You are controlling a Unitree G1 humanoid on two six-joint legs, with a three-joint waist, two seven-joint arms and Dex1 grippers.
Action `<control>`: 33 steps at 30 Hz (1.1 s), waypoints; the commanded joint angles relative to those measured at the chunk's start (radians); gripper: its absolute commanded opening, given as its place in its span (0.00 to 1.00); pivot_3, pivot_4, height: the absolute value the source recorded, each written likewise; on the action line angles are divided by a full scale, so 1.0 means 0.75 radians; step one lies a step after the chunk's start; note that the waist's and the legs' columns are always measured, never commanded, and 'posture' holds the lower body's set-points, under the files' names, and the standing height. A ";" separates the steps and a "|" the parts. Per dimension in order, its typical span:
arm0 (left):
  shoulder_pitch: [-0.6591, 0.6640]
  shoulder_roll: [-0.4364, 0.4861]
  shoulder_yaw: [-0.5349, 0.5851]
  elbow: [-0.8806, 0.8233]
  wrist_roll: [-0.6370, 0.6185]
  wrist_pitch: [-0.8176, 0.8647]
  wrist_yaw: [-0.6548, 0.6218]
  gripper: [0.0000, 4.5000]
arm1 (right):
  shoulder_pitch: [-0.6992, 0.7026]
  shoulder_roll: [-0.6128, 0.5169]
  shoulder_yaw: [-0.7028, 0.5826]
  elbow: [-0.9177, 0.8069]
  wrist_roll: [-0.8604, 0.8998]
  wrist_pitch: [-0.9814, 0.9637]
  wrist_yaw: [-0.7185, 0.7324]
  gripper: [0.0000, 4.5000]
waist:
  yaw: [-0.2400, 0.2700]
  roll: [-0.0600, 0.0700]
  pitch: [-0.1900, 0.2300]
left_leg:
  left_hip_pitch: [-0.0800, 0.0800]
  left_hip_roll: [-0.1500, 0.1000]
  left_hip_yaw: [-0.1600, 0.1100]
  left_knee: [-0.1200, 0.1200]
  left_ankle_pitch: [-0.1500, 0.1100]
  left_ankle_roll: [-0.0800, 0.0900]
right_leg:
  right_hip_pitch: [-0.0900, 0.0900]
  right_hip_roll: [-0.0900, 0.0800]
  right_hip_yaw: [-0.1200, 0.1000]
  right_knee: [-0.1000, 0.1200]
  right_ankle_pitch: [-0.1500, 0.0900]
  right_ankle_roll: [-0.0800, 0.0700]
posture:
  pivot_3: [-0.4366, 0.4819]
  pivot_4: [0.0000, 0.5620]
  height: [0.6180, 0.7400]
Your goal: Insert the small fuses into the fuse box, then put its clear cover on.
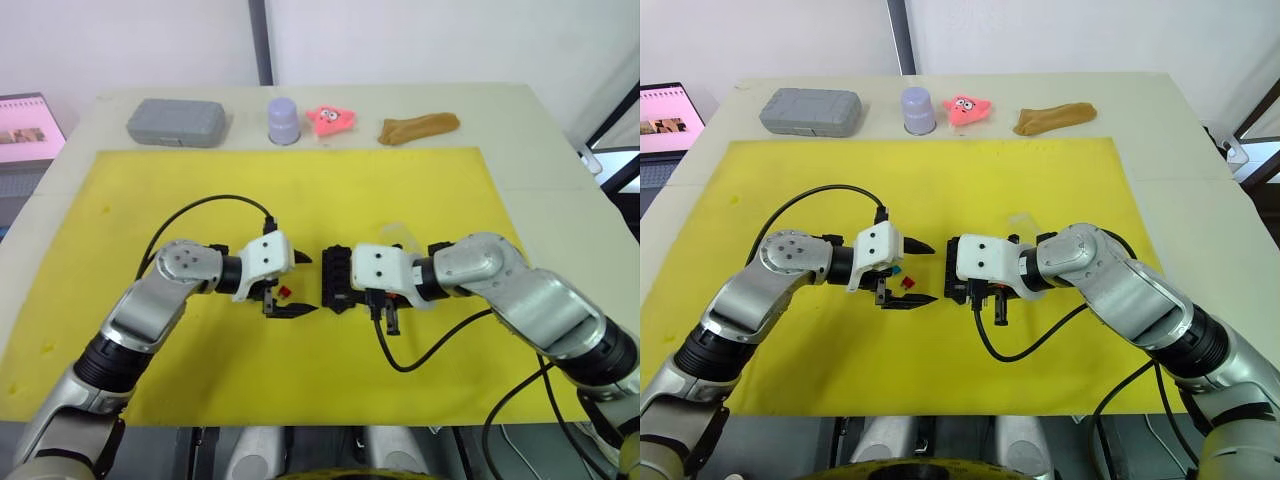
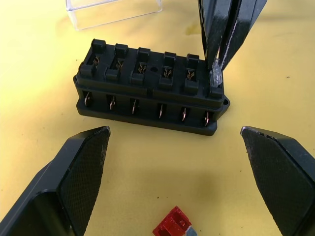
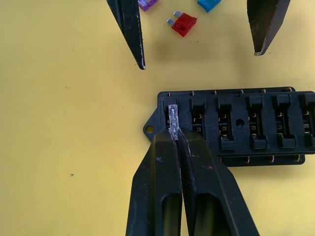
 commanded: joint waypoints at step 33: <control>-0.005 0.012 0.042 -0.014 -0.009 -0.026 -0.002 1.00 | -0.065 0.111 -0.285 0.023 0.252 0.061 0.046 0.33 | 0.001 0.000 0.000 | 0.000 0.000 0.000 0.000 0.000 0.000 | 0.000 0.000 0.000 0.000 0.000 0.000 | 0.48 0.27 1.00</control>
